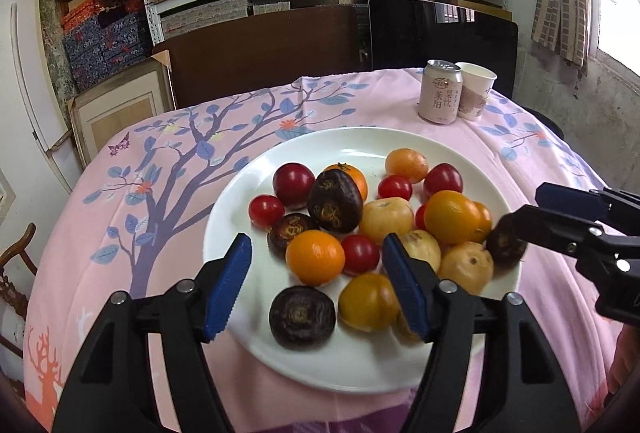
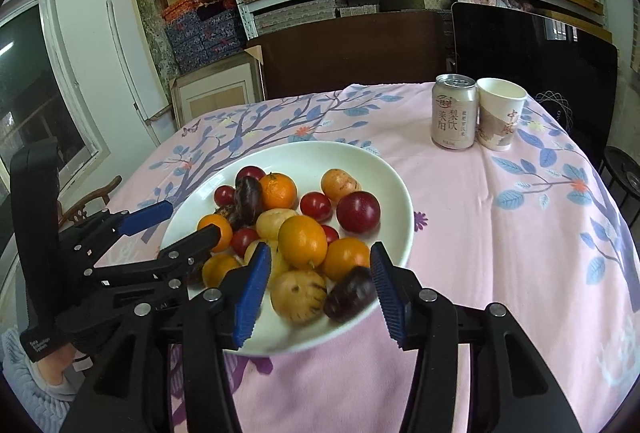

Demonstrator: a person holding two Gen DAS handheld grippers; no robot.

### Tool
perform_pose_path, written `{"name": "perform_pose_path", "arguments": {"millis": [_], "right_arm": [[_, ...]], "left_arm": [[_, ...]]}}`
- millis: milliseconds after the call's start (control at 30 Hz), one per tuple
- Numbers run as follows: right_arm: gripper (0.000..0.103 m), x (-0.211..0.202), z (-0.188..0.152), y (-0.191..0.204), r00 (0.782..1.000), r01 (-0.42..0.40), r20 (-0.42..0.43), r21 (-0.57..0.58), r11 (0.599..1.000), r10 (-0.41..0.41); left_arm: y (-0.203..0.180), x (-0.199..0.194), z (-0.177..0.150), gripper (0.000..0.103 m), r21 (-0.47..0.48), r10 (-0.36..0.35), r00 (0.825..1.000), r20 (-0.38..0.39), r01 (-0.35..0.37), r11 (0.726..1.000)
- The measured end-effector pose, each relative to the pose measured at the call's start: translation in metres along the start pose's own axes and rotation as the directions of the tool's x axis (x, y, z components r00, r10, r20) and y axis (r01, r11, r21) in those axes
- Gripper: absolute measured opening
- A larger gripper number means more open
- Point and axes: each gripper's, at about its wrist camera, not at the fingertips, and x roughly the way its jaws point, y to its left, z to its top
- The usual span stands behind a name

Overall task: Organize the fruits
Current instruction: 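Carry both dark plums onto the white plate and open both grippers, then grasp the last orange on the cloth with the left gripper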

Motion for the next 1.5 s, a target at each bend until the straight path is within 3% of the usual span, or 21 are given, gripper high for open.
{"name": "perform_pose_path", "arguments": {"millis": [333, 400, 633, 933, 1067, 1200, 1333, 1500], "right_arm": [[0.055, -0.047, -0.052, -0.005, 0.999, -0.038, 0.003, 0.035, 0.999, 0.038], [0.059, -0.057, -0.064, -0.002, 0.999, -0.051, -0.001, 0.022, 0.998, 0.051], [0.060, -0.071, -0.114, 0.021, 0.989, -0.125, -0.092, -0.092, 0.988, 0.117], [0.060, -0.060, -0.130, 0.050, 0.978, -0.159, -0.165, -0.187, 0.969, 0.129], [0.052, -0.049, -0.128, 0.048, 0.968, -0.183, -0.202, -0.147, 0.972, 0.152], [0.032, -0.032, -0.127, 0.049, 0.950, -0.217, -0.254, -0.109, 0.970, 0.184], [0.031, -0.036, -0.127, 0.048, 0.952, -0.223, -0.236, -0.105, 0.969, 0.194], [0.031, -0.046, -0.118, 0.020, 0.966, -0.203, -0.161, 0.002, 0.979, 0.201]], "left_arm": [[-0.010, -0.065, -0.039, 0.074, 0.005, 0.020, 0.999, 0.038, -0.020, 1.000], [-0.012, -0.080, -0.049, 0.075, 0.005, 0.016, 0.999, 0.042, -0.017, 1.000], [-0.019, -0.134, -0.111, 0.083, 0.064, 0.014, 0.999, 0.039, -0.016, 0.998], [-0.011, -0.173, -0.164, 0.084, 0.058, -0.026, 1.000, 0.002, 0.026, 0.998], [-0.021, -0.181, -0.171, 0.084, 0.084, -0.080, 0.997, -0.013, 0.081, 0.993], [-0.044, -0.179, -0.173, 0.085, 0.138, -0.130, 0.991, -0.036, 0.133, 0.981], [-0.066, -0.172, -0.172, 0.085, 0.175, -0.178, 0.982, -0.057, 0.185, 0.967], [-0.089, -0.159, -0.166, 0.085, 0.210, -0.229, 0.968, -0.098, 0.245, 0.946]]}}
